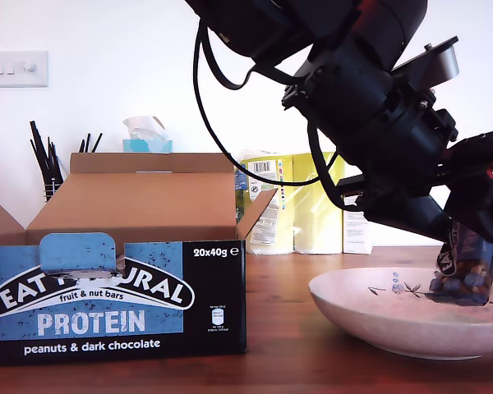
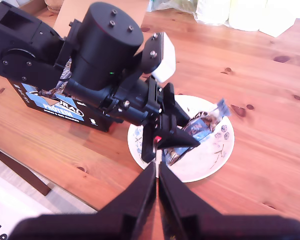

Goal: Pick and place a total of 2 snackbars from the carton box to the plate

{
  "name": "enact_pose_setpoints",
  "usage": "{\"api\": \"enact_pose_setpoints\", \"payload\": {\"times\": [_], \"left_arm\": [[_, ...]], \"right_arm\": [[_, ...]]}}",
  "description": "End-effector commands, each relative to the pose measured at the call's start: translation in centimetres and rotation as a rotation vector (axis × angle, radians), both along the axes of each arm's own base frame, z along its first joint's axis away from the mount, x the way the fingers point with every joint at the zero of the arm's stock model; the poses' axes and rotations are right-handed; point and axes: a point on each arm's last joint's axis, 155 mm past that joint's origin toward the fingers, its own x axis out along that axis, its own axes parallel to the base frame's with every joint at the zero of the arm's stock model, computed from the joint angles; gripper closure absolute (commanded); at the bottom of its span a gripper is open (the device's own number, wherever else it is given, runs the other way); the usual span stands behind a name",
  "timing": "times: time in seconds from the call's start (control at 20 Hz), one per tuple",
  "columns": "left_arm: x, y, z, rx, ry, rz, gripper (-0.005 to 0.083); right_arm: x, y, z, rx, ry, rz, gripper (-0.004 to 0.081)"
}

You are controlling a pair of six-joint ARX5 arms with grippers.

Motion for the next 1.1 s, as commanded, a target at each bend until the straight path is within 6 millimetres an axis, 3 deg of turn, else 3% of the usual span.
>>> {"api": "enact_pose_setpoints", "payload": {"times": [0.0,0.55,0.85,1.05], "left_arm": [[-0.3,-0.2,-1.8,0.03,0.011,-0.013,0.0578],[-1.5,0.7,-3.8,0.107,0.052,-0.024,0.0575],[-1.6,0.7,-3.7,0.109,0.041,-0.035,0.0355],[-1.4,0.2,-2.6,0.103,0.021,-0.049,0.0407]], "right_arm": [[-0.1,0.0,0.5,0.004,-0.024,0.004,0.0783],[-0.1,0.0,0.5,-0.001,-0.027,0.007,0.0783],[-0.1,0.0,0.5,-0.003,-0.028,0.009,0.0783],[-0.1,0.0,0.5,-0.013,-0.034,0.015,0.0783]]}}
